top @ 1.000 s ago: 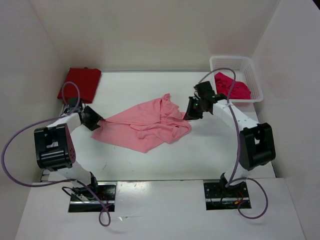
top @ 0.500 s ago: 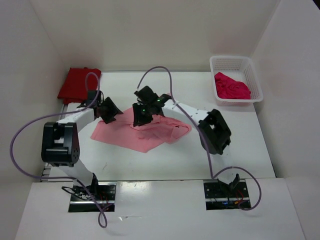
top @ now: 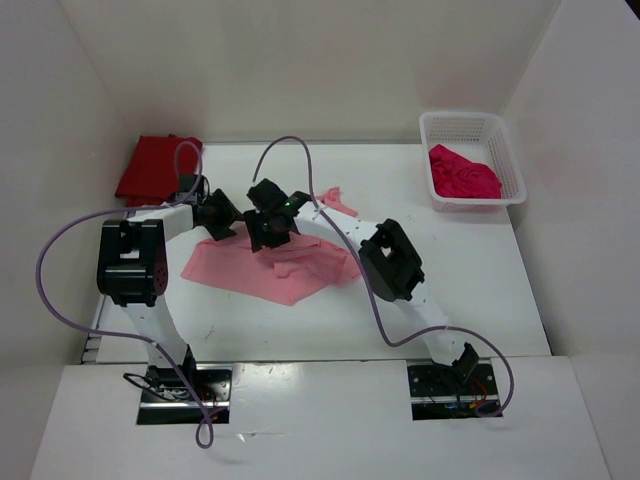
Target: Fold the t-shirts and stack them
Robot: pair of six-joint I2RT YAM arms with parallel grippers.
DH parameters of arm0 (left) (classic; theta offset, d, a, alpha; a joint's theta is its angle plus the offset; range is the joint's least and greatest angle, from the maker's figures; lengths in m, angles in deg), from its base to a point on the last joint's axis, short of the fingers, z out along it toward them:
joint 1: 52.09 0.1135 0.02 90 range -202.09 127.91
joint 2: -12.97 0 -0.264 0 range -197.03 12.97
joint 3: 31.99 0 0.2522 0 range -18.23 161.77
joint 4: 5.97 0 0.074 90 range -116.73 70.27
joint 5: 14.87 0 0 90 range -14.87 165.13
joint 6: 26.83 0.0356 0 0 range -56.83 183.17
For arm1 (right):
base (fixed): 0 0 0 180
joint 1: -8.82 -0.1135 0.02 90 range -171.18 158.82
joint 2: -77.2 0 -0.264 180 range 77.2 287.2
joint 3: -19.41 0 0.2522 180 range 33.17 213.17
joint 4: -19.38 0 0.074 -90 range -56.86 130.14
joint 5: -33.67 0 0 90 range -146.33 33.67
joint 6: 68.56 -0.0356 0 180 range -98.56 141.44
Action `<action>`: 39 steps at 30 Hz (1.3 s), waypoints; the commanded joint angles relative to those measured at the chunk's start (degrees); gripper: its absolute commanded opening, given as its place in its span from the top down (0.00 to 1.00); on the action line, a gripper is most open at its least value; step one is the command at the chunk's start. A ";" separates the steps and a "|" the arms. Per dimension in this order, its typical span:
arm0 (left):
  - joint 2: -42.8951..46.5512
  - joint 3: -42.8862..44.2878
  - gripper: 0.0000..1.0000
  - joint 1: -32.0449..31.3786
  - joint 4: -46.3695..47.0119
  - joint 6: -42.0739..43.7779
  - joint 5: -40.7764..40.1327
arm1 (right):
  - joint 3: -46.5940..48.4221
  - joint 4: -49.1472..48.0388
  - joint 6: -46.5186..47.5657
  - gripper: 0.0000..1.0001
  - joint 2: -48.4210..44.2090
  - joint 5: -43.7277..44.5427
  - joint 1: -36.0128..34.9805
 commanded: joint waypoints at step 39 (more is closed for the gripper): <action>0.12 -1.23 0.36 2.39 3.91 -1.58 1.42 | 15.32 11.16 0.30 0.57 9.46 17.81 -4.78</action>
